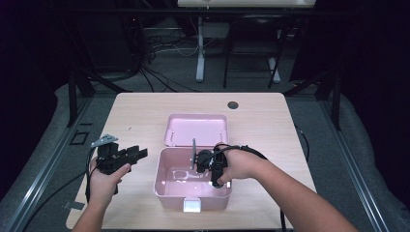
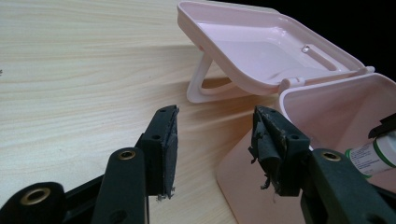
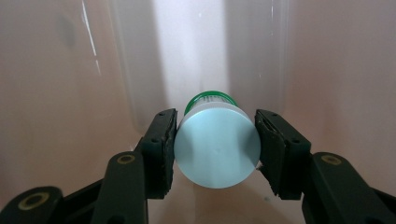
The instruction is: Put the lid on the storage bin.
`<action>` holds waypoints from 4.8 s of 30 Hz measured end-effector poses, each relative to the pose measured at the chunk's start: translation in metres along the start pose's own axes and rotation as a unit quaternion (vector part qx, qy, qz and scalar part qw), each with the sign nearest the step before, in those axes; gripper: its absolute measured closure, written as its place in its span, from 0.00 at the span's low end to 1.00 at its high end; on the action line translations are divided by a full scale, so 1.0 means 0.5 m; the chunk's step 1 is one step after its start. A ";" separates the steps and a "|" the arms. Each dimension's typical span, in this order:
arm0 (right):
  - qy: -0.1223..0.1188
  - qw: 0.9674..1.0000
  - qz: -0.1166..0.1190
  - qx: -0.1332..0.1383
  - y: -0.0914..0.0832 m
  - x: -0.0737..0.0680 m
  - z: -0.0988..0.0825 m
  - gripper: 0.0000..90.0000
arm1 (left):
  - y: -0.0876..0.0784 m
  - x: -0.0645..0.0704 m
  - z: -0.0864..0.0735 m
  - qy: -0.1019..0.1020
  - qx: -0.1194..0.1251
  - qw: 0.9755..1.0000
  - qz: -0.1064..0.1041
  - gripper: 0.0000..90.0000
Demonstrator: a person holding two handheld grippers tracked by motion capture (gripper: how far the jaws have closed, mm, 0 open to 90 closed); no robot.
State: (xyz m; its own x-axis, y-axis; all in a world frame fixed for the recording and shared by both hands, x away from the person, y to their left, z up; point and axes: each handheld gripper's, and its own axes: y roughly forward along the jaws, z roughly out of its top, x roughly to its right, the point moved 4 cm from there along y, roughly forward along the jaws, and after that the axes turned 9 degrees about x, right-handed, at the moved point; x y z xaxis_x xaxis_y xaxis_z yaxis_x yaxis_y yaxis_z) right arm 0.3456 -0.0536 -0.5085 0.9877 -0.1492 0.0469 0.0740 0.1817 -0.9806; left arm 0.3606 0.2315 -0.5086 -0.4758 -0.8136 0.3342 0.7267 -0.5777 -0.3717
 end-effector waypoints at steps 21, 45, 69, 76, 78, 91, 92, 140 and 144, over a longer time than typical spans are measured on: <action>-0.009 1.000 -0.008 -0.006 0.031 0.001 -0.007 0.56 | 0.001 -0.001 -0.002 0.000 -0.003 1.000 0.000 0.57; -0.018 1.000 -0.013 -0.012 0.052 0.003 -0.001 0.56 | 0.001 -0.003 -0.002 -0.001 -0.003 1.000 0.002 0.57; -0.048 0.999 -0.008 -0.016 0.076 -0.003 -0.007 0.55 | 0.002 -0.005 -0.004 -0.003 -0.004 1.000 0.002 0.57; -0.046 0.999 -0.008 -0.015 0.077 -0.001 -0.007 0.55 | 0.003 -0.005 -0.004 -0.003 -0.005 1.000 0.002 0.57; -0.043 0.999 -0.009 -0.015 0.077 -0.001 -0.006 0.55 | 0.002 -0.005 -0.004 -0.003 -0.006 1.000 0.002 0.57; -0.022 1.000 -0.010 0.011 0.039 0.001 -0.002 0.54 | 0.003 0.001 -0.004 0.003 -0.006 1.000 0.002 0.57; -0.020 1.000 -0.014 0.011 0.032 0.001 -0.001 0.54 | 0.003 0.002 -0.004 0.003 -0.006 1.000 0.002 0.57; 0.249 0.941 -0.123 0.192 -0.108 0.121 -0.072 0.62 | 0.019 0.089 -0.011 0.072 -0.042 0.994 -0.065 0.58; 0.260 0.936 -0.126 0.200 -0.107 0.128 -0.078 0.62 | 0.023 0.094 -0.016 0.078 -0.047 0.994 -0.066 0.59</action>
State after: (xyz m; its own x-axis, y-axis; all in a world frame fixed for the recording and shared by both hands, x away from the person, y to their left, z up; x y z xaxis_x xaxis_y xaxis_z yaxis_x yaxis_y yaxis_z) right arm 0.3995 -0.1109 -0.4603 0.7395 -0.6699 0.0654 0.4432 0.4115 -0.7964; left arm 0.3428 0.1861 -0.5040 -0.6408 -0.7261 0.2493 0.6064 -0.6779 -0.4156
